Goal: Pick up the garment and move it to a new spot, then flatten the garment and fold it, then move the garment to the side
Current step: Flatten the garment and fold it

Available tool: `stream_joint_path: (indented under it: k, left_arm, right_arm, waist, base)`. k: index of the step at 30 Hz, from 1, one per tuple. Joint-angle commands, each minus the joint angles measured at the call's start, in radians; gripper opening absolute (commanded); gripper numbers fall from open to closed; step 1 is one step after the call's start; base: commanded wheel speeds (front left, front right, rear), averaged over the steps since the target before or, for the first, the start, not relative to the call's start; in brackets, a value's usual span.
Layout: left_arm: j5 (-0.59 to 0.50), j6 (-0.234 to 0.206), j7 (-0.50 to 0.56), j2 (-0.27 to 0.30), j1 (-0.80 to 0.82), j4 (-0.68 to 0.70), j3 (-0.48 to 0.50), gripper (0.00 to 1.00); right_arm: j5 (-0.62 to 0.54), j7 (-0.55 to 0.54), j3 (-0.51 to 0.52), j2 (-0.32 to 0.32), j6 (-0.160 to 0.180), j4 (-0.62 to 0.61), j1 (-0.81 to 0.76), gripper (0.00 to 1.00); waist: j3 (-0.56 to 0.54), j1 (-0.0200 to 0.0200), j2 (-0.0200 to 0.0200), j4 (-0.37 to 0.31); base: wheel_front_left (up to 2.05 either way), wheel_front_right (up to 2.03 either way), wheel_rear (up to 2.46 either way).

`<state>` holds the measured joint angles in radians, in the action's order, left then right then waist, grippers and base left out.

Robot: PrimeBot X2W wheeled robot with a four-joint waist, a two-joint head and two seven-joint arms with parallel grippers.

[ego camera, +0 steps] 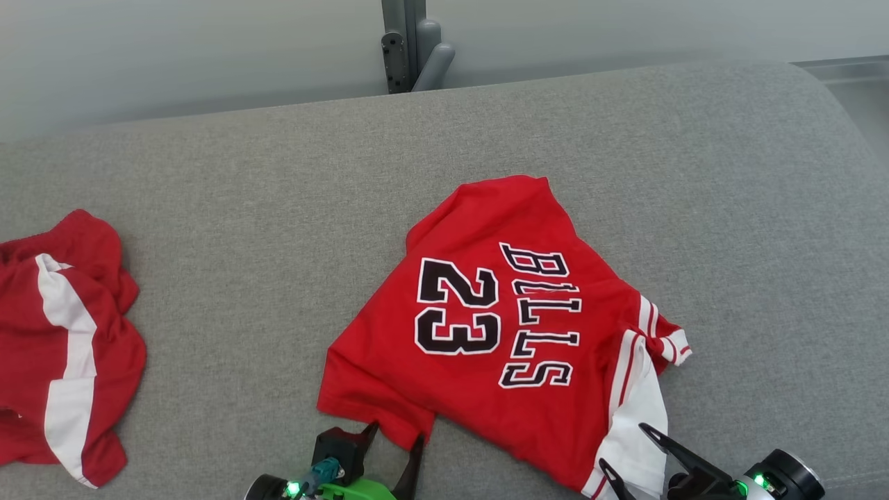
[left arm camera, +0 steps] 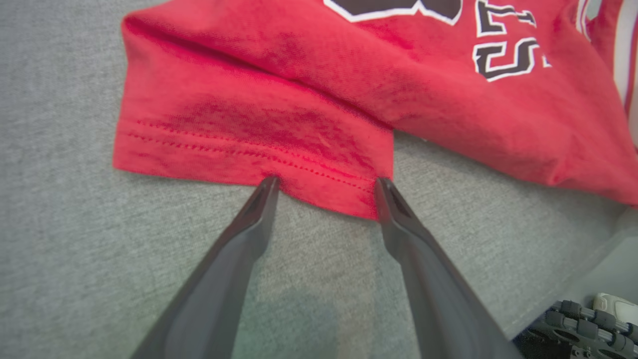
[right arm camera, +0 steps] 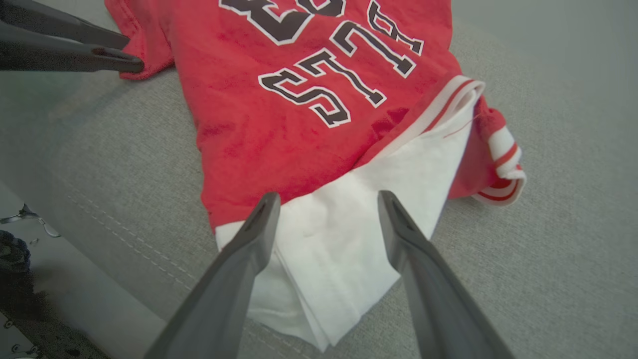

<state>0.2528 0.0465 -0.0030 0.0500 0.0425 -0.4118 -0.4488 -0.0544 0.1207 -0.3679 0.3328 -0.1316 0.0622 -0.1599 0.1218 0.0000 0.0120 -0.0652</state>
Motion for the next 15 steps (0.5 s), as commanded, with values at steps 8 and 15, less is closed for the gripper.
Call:
stream_joint_path:
  k: [8, 15]
  left_arm:
    - [0.031, -0.018, -0.022, 0.002, 0.051, -0.049, -0.015, 1.00]
    - [0.045, -0.025, -0.029, 0.003, 0.063, -0.086, -0.022, 1.00]
  right_arm:
    - [0.005, -0.024, -0.019, 0.001, 0.002, 0.017, 0.001, 1.00]
    - [0.001, -0.025, -0.016, -0.001, 0.002, 0.045, 0.017, 1.00]
  waist:
    - [0.012, 0.0000, -0.0120, -0.001]
    - [0.015, 0.0000, -0.0120, -0.004]
  base:
    - [0.00, 0.00, 0.00]
    - [0.00, 0.00, 0.00]
